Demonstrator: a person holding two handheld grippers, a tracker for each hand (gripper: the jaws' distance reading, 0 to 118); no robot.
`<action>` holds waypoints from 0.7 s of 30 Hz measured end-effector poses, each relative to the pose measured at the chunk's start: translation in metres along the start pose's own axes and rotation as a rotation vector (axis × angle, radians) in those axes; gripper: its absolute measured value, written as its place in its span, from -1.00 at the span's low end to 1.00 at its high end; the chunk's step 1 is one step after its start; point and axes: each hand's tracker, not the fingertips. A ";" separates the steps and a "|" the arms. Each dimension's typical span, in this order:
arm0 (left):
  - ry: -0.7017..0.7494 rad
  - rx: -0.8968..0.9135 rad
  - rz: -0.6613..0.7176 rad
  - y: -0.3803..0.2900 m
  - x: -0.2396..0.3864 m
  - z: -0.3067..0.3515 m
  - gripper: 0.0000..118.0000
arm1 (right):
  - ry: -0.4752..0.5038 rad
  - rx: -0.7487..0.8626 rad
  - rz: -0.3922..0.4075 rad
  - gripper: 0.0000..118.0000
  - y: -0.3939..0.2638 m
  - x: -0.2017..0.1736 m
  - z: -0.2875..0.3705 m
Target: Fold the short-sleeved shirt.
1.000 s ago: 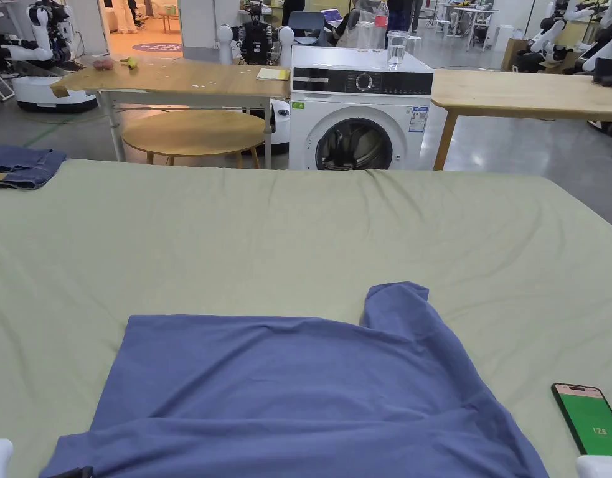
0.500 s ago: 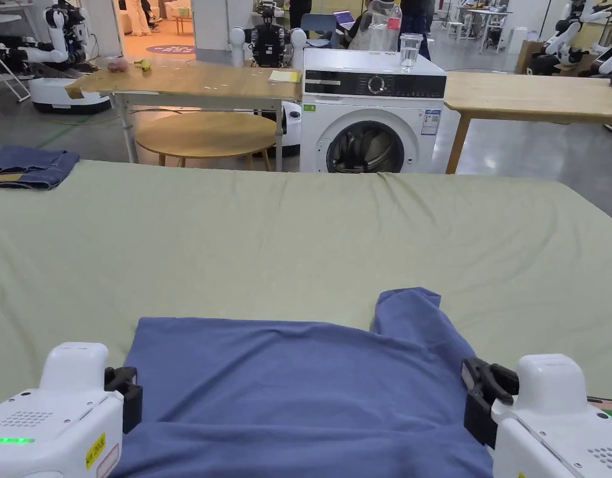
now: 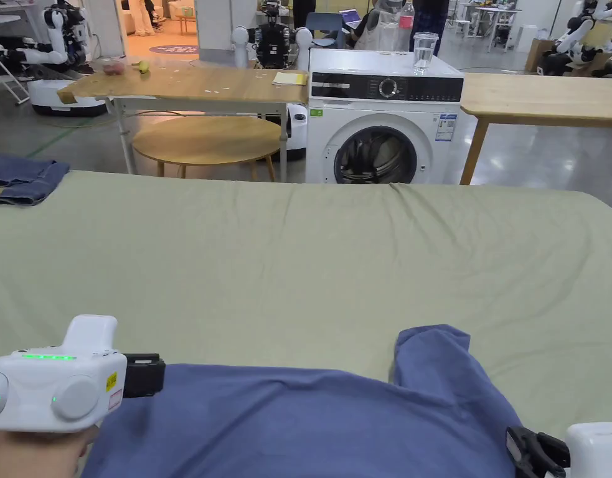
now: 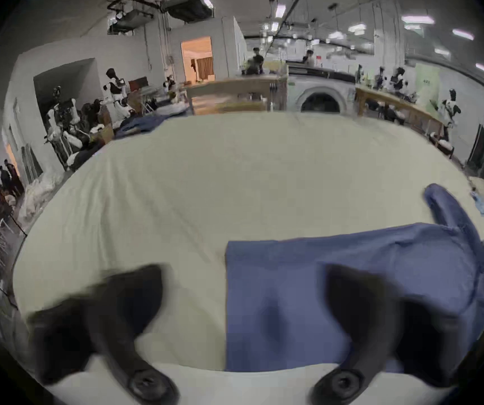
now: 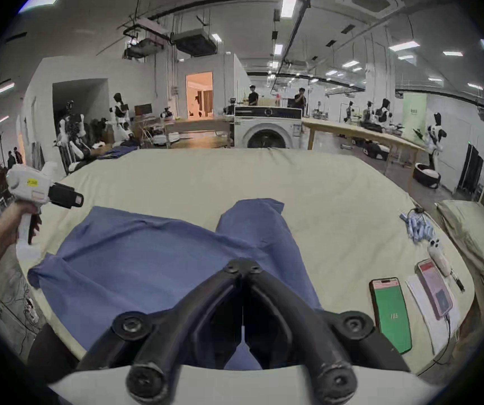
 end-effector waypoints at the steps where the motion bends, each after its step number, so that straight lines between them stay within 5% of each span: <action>1: 0.026 -0.008 -0.008 0.005 0.001 -0.014 0.98 | -0.004 -0.010 -0.002 -1.00 0.002 0.005 -0.007; 6: 0.023 -0.143 -0.085 0.009 0.017 -0.070 0.94 | -0.095 -0.097 0.028 -1.00 0.020 0.029 -0.051; 10: -0.033 -0.176 -0.161 0.009 0.024 -0.067 0.46 | -0.128 -0.143 -0.015 -0.88 0.042 0.055 -0.107; 11: -0.091 -0.183 -0.168 0.014 0.024 -0.059 0.22 | -0.133 -0.190 -0.015 -0.42 0.048 0.060 -0.126; 12: -0.094 -0.156 -0.160 0.016 0.024 -0.052 -0.38 | -0.126 -0.230 -0.012 0.41 0.051 0.064 -0.144; 13: -0.073 -0.111 -0.171 0.018 0.026 -0.044 -0.97 | -0.121 -0.262 -0.010 0.84 0.053 0.068 -0.163; 14: -0.068 -0.086 -0.165 0.019 0.026 -0.036 -1.00 | -0.108 -0.264 -0.008 0.97 0.053 0.071 -0.177; 18: -0.078 -0.073 -0.179 0.021 0.026 -0.019 -1.00 | -0.095 -0.419 0.020 0.84 0.041 0.069 -0.215; 19: -0.079 -0.073 -0.178 0.020 0.026 -0.017 -1.00 | -0.073 -0.469 0.008 0.45 0.036 0.069 -0.221; 20: -0.083 -0.076 -0.174 0.020 0.022 -0.020 -1.00 | -0.066 -0.507 -0.012 -0.30 0.031 0.069 -0.224; 21: -0.086 -0.077 -0.167 0.018 0.021 -0.019 -1.00 | -0.063 -0.485 -0.018 -0.74 0.027 0.068 -0.222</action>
